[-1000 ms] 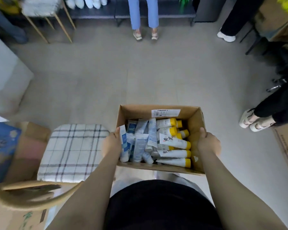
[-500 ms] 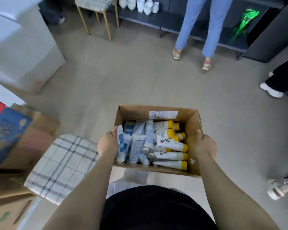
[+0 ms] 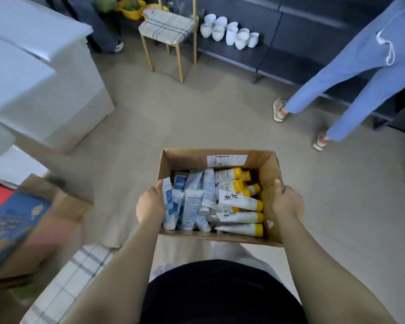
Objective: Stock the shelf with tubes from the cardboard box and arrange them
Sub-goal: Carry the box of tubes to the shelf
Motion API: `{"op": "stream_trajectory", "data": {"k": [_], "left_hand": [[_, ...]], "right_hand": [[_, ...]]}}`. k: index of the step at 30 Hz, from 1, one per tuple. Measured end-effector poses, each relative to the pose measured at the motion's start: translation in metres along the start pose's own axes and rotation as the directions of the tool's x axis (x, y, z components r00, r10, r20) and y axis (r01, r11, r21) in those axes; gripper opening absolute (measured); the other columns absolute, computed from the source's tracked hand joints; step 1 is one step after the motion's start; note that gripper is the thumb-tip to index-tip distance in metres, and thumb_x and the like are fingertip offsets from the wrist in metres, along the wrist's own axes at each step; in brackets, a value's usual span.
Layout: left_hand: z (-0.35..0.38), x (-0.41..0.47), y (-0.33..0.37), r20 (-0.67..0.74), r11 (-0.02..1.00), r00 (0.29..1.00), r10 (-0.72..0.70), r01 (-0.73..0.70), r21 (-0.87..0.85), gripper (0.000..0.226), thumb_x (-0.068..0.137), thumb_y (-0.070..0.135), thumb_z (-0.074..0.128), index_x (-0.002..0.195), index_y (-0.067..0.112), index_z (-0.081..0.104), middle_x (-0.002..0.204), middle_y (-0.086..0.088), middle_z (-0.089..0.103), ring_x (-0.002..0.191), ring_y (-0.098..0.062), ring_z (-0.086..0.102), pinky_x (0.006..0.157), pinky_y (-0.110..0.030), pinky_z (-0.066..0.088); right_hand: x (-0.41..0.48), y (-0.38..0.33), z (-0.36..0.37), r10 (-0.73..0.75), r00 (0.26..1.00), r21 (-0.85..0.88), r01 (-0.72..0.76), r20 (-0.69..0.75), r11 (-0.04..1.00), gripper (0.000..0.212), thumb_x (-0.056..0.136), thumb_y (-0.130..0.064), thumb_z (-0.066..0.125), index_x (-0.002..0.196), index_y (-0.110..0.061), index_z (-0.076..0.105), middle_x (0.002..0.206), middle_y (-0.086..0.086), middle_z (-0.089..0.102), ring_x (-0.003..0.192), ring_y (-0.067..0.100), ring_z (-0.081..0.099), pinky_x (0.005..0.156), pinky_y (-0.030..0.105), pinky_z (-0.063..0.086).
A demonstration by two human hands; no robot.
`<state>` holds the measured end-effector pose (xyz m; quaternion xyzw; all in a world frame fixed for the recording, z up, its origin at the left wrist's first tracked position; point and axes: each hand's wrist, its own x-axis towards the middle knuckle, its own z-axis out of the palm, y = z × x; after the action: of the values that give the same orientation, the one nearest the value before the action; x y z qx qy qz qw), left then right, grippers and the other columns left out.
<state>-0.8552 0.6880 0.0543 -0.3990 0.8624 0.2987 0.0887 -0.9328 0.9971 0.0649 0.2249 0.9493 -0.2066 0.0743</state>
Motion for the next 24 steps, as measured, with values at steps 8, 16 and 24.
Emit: {"op": "stream_trajectory", "data": {"k": [8,16,24], "left_hand": [[-0.012,0.126,0.102,-0.034,0.988,0.988,-0.148,0.146,-0.039,0.064,0.099,0.052,0.019,0.112,0.004,0.061,0.111,-0.022,0.063,0.103,-0.037,0.057,0.08,-0.036,0.04],[-0.04,0.256,0.157,-0.089,0.959,0.961,-0.261,0.248,-0.136,0.062,0.099,0.052,0.022,0.112,0.005,0.061,0.109,-0.021,0.063,0.1,-0.037,0.058,0.078,-0.037,0.041],[-0.103,0.424,0.179,-0.085,0.962,0.966,-0.243,0.228,-0.152,0.064,0.097,0.055,0.021,0.11,0.008,0.063,0.106,-0.019,0.065,0.098,-0.036,0.059,0.082,-0.038,0.044]], "right_hand": [[0.159,-0.133,0.021,-0.091,0.992,-0.007,0.092,0.087,0.996,0.06,0.099,-0.051,0.025,0.1,-0.006,0.065,0.103,0.018,0.065,0.097,0.037,0.059,0.067,0.033,0.037],[0.262,-0.284,0.045,-0.151,0.985,-0.031,0.153,0.08,0.988,0.059,0.099,-0.051,0.026,0.095,-0.004,0.063,0.099,0.018,0.065,0.093,0.037,0.059,0.065,0.034,0.038],[0.319,-0.442,0.085,-0.165,0.984,-0.052,0.169,0.071,0.984,0.06,0.1,-0.047,0.026,0.1,-0.001,0.064,0.104,0.021,0.064,0.099,0.039,0.058,0.068,0.036,0.036]]}}
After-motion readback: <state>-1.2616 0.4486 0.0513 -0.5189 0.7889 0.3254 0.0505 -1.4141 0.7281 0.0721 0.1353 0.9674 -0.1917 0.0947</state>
